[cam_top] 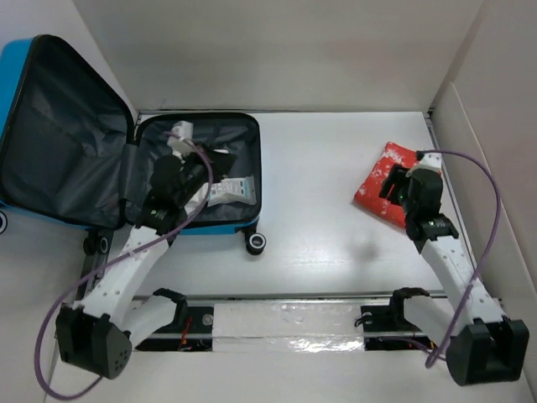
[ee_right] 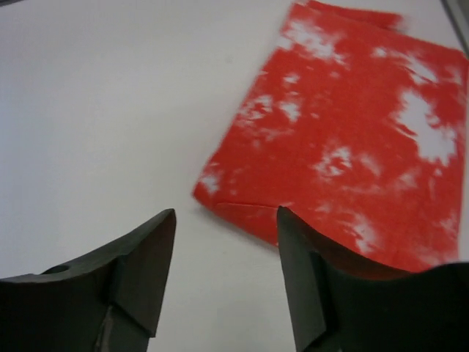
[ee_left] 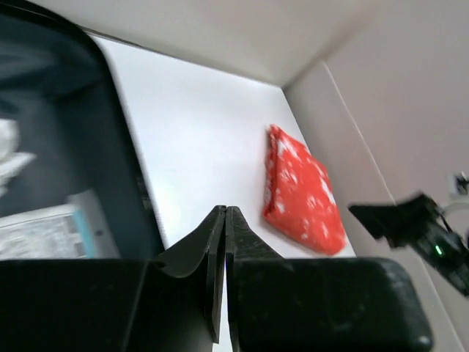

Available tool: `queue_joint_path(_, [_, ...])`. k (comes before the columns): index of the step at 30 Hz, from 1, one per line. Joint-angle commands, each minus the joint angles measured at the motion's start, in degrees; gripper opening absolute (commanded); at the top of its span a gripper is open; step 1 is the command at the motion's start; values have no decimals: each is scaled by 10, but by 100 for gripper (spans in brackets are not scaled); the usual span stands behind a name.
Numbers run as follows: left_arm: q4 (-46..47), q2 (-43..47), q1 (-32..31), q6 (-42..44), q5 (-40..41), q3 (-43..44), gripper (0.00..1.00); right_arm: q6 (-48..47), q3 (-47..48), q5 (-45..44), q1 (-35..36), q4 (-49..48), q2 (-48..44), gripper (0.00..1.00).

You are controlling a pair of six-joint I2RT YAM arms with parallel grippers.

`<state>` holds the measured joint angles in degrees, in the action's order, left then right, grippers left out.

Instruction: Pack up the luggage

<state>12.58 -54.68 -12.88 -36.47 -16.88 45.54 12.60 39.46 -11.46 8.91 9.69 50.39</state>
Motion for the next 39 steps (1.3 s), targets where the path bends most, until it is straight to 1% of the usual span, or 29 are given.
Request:
queue_joint_path(1, [23, -72, -99, 44, 108, 39, 0, 42, -10, -4, -109, -62, 51, 67])
queue_joint_path(2, [10, -80, -128, 38, 136, 51, 0, 45, -17, 4, -135, -76, 64, 70])
queue_joint_path(3, [15, -76, -128, 26, 163, 47, 0, 47, -20, 34, -184, -81, 84, 71])
queue_joint_path(5, [29, -50, -121, 7, 217, 16, 0, 57, -25, 44, -220, -75, 95, 72])
queue_joint_path(6, [38, -34, -114, -2, 232, 5, 18, 65, -34, 30, -231, -80, 96, 74])
queue_joint_path(8, [84, 0, -114, 0, 221, -18, 40, 83, -64, -16, -266, -114, 106, 77])
queue_joint_path(9, [92, 0, -122, 2, 202, -18, 42, 88, -73, -27, -277, -127, 113, 77])
queue_joint_path(10, [95, -17, -136, 3, 174, -12, 43, 97, -77, -10, -294, -135, 124, 79])
queue_joint_path(11, [100, -33, -149, 8, 147, 8, 42, 102, -77, 11, -333, -138, 151, 79])
queue_joint_path(12, [101, -75, -162, 10, 129, 20, 41, 106, -72, 35, -349, -144, 170, 79])
queue_joint_path(13, [104, -97, -195, 15, 107, 30, 40, 107, -69, 78, -361, -153, 189, 79])
queue_joint_path(15, [112, -150, -240, 25, 116, 52, 39, 109, -50, 135, -383, -144, 252, 80])
queue_joint_path(16, [105, -166, -292, 45, 161, 60, 39, 110, -37, 162, -383, -144, 272, 79])
queue_joint_path(18, [90, -191, -334, 62, 213, 82, 40, 111, -33, 203, -383, -160, 305, 75])
queue_joint_path(19, [90, -212, -348, 66, 227, 86, 41, 119, -33, 228, -383, -161, 314, 70])
queue_joint_path(20, [97, -220, -358, 62, 221, 88, 41, 125, -39, 248, -377, -173, 316, 52])
queue_joint_path(21, [104, -228, -364, 56, 210, 86, 41, 131, -45, 270, -365, -184, 315, 46])
queue_joint_path(24, [133, -250, -364, 32, 183, 68, 44, 140, -61, 304, -330, -192, 309, 43])
queue_joint_path(26, [128, -266, -369, 26, 197, 71, 45, 158, -77, 326, -281, -212, 301, 43])
queue_joint_path(27, [119, -273, -369, 21, 203, 75, 49, 168, -100, 331, -263, -221, 299, 43])
queue_joint_path(28, [109, -290, -369, 18, 212, 81, 49, 198, -114, 339, -224, -235, 295, 43])
queue_joint_path(29, [98, -298, -369, 17, 215, 98, 49, 214, -129, 341, -205, -271, 287, 46])
queue_joint_path(30, [80, -307, -369, 16, 217, 105, 50, 224, -151, 341, -191, -279, 284, 47])
queue_joint_path(32, [76, -329, -376, 16, 227, 118, 57, 243, -165, 336, -159, -292, 270, 53])
queue_joint_path(33, [69, -336, -376, 15, 228, 123, 62, 247, -171, 334, -146, -293, 245, 57])
queue_joint_path(34, [67, -353, -376, 12, 230, 127, 64, 250, -181, 332, -135, -293, 229, 59])
queue_joint_path(37, [69, -402, -382, 9, 245, 148, 68, 221, -162, 305, -109, -226, 155, 70])
queue_joint_path(38, [66, -417, -382, 7, 249, 174, 69, 197, -154, 271, -109, -177, 132, 78])
queue_joint_path(39, [59, -436, -382, 6, 251, 190, 71, 185, -148, 249, -109, -154, 105, 81])
